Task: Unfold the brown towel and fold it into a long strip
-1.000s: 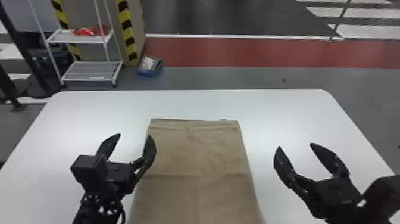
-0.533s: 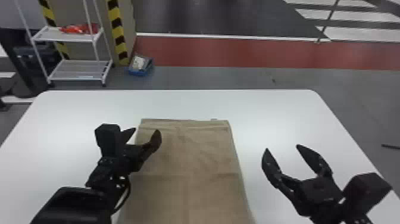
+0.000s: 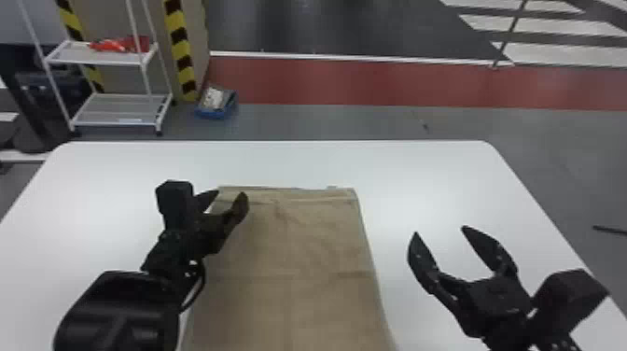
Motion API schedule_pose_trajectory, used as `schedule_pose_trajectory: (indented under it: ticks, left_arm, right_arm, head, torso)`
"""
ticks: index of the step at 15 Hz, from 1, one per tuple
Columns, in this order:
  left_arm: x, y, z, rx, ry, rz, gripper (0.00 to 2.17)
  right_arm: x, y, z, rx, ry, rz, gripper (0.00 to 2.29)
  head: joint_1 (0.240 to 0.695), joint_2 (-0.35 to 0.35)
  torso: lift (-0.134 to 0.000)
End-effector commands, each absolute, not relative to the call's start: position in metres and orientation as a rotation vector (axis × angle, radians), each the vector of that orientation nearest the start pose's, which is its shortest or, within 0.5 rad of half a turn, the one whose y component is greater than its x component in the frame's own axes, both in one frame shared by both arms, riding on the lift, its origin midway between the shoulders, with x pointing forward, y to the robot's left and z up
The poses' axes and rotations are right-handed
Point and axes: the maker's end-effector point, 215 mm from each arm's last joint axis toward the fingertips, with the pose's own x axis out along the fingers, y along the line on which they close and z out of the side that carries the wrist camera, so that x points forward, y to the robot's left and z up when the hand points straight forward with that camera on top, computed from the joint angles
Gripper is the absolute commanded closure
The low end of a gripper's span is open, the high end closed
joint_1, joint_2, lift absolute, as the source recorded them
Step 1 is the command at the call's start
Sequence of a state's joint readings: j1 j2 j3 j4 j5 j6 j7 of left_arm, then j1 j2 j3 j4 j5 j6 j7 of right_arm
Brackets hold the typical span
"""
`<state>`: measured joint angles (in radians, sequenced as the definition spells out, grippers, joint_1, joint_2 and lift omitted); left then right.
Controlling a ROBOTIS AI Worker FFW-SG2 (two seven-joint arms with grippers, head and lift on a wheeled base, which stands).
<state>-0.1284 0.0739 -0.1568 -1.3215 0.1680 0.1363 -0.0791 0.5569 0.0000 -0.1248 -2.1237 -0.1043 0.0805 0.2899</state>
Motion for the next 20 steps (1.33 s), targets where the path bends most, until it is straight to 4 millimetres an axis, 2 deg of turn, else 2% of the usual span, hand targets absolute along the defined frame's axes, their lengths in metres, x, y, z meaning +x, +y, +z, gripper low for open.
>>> schedule_pose_trajectory:
  ticks: [1, 13, 15, 16, 17, 18, 20]
  left_arm:
    - [0.615, 0.162, -0.45, -0.067, 0.293, -0.205, 0.6]
    - [0.61, 0.18, -0.468, -0.056, 0.334, -0.181, 0.6]
    - [0.61, 0.183, -0.468, -0.06, 0.334, -0.177, 1.03]
    - [0.609, 0.182, -0.467, -0.061, 0.331, -0.179, 1.1]
    - [0.608, 0.183, -0.465, -0.061, 0.323, -0.177, 1.36]
    - [0.604, 0.185, -0.468, -0.064, 0.324, -0.173, 1.45]
    - [0.601, 0.184, -0.462, -0.066, 0.311, -0.175, 1.45]
  right_arm:
    - [0.426, -0.232, -0.336, 0.052, 0.065, 0.184, 0.14]
    - [0.426, -0.23, -0.333, 0.052, 0.059, 0.189, 0.14]
    - [0.426, -0.23, -0.333, 0.052, 0.059, 0.189, 0.14]
    - [0.426, -0.229, -0.333, 0.053, 0.057, 0.19, 0.14]
    - [0.426, -0.229, -0.333, 0.053, 0.057, 0.19, 0.14]
    - [0.426, -0.229, -0.333, 0.053, 0.057, 0.19, 0.14]
    - [0.426, -0.228, -0.332, 0.053, 0.056, 0.191, 0.14]
  head:
    - [0.695, -0.081]
    - [0.695, -0.057]
    - [0.695, -0.055]
    - [0.695, -0.054]
    - [0.695, -0.053]
    - [0.695, -0.051]
    - [0.695, -0.048]
  torso:
    - [-0.123]
    - [-0.123]
    - [-0.123]
    - [-0.123]
    - [-0.123]
    - [-0.123]
    - [-0.123]
